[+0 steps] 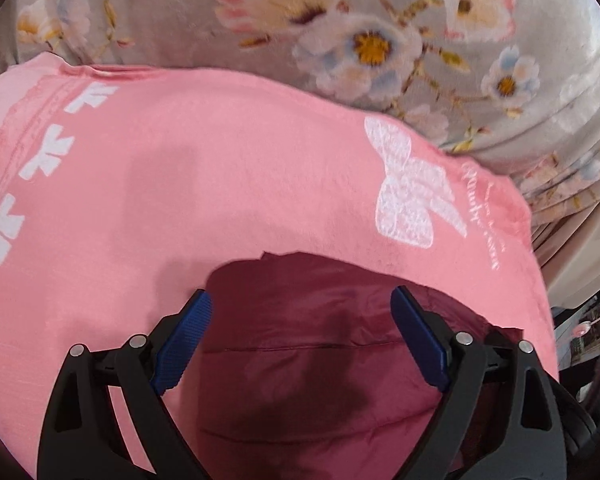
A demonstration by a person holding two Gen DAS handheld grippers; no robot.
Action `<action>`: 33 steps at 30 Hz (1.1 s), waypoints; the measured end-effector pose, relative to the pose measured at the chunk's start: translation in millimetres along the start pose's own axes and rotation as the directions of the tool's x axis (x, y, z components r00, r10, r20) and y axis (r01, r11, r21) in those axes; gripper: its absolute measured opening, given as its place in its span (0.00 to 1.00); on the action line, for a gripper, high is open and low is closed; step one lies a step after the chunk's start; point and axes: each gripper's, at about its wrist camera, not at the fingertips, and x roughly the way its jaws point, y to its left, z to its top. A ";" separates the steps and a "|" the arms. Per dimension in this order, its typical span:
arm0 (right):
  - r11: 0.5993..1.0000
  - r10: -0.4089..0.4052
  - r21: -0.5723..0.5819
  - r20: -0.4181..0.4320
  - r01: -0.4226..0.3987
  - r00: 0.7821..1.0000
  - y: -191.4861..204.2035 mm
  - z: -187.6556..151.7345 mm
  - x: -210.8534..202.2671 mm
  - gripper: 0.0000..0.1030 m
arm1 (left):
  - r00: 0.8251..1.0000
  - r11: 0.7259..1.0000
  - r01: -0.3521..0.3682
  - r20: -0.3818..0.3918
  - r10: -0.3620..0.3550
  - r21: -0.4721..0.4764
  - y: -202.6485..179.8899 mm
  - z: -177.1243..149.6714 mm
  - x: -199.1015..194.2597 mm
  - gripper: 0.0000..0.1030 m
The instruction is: Fold large clothes
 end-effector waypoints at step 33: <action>0.997 0.048 -0.064 0.065 -0.044 0.997 -45.5 -35.6 73.4 0.02 | 0.973 0.971 -0.215 0.106 0.203 0.107 -26.7 -50.7 79.4 0.96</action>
